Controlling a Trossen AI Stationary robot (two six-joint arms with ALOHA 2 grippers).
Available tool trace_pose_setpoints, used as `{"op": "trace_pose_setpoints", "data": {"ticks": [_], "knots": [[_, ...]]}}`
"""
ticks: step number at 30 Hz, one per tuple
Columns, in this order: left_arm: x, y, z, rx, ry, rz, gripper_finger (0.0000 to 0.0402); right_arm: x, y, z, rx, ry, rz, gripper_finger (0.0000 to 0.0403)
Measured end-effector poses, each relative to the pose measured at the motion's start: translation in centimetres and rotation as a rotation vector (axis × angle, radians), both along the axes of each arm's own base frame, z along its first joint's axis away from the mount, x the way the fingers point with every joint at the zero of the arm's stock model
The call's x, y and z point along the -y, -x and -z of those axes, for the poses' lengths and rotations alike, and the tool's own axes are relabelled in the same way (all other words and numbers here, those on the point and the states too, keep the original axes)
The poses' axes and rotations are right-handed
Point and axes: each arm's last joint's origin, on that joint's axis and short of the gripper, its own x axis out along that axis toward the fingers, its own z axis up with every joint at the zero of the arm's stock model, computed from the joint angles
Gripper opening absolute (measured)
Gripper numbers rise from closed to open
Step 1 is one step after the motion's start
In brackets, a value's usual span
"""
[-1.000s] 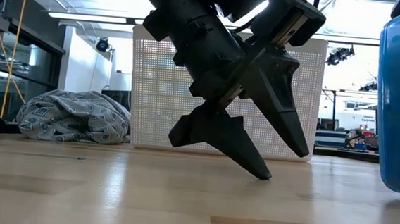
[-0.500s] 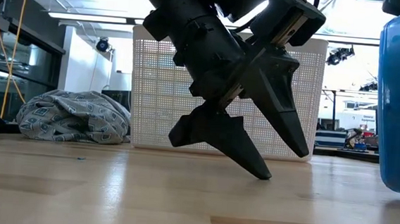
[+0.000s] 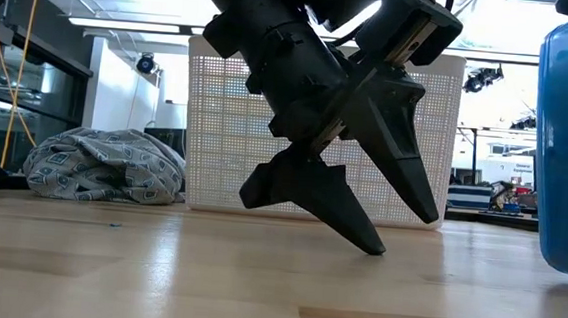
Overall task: Pick & place medical supplies in basket/bin
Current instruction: Put the blue first aid kit in the white bin
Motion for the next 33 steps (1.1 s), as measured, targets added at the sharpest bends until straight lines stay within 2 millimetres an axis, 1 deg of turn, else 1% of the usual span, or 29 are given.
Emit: {"op": "trace_pose_setpoints", "data": {"ticks": [4,14,27,33], "knots": [[0.0,0.0,0.0,0.000,0.000,0.000,0.0239,-0.1,0.0,0.3,-0.028,0.003,-0.011,0.0387],[0.0,0.0,0.0,0.001,-0.002,0.003,0.0239,-1.2,-1.1,1.9,-0.096,0.052,-0.049,0.0388],[0.0,0.0,0.0,0.002,-0.006,0.001,0.0239,-2.3,-0.3,1.9,-0.093,0.032,-0.054,0.0389],[0.0,0.0,0.0,0.007,-0.014,0.012,0.0239,-2.4,-0.1,2.0,-0.085,0.058,-0.027,0.0389]]}}
